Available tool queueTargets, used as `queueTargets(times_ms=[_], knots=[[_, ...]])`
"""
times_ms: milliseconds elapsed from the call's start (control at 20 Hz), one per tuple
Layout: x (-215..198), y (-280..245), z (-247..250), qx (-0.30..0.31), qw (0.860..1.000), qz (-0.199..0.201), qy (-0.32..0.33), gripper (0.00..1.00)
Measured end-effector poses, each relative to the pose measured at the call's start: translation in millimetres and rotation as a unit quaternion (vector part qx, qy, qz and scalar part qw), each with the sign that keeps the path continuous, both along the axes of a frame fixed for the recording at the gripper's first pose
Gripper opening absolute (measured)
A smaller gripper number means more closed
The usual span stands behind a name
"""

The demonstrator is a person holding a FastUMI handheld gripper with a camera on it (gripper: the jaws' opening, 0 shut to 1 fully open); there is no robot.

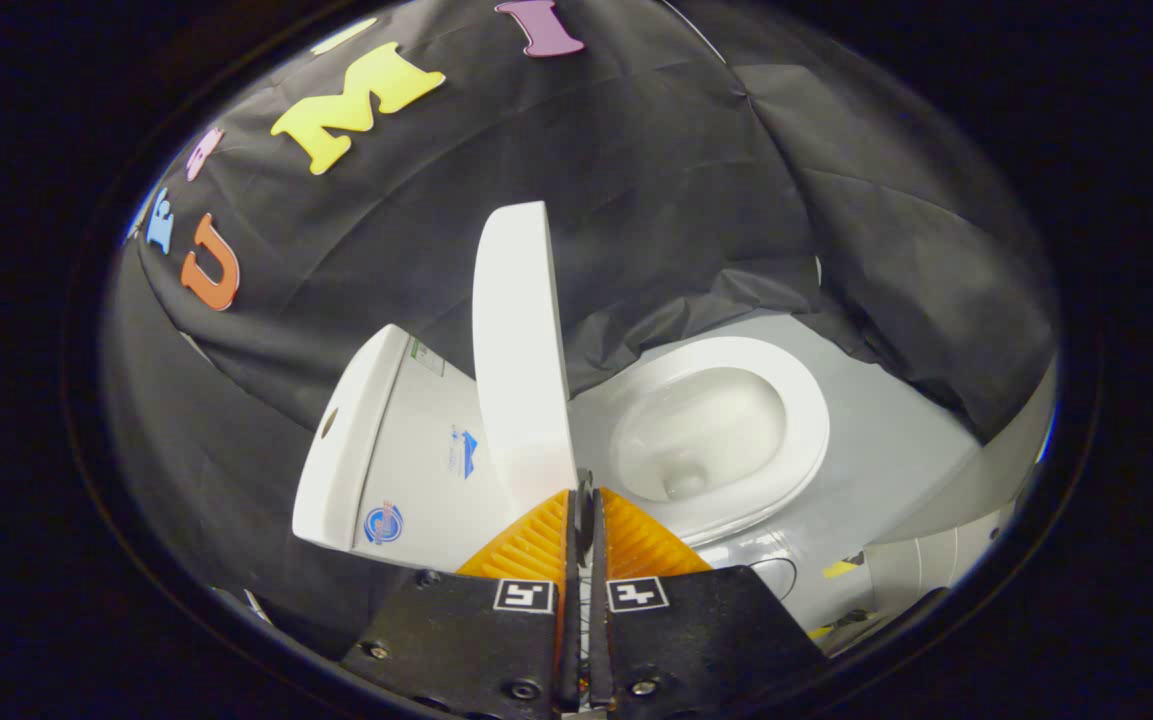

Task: Open the toilet lid.

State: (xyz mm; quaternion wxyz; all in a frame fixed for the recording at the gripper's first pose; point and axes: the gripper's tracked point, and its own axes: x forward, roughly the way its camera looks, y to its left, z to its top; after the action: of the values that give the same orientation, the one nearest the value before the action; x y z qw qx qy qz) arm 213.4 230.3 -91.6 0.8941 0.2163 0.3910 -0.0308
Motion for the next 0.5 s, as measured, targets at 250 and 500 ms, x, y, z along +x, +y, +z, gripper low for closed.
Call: queueTargets(times_ms=[250, 500], knots=[[0, 22, 6, -0.021, 1.000, 0.022, -0.006, 0.08], [2, 39, 9, -0.056, 0.998, 0.032, -0.008, 0.08]])
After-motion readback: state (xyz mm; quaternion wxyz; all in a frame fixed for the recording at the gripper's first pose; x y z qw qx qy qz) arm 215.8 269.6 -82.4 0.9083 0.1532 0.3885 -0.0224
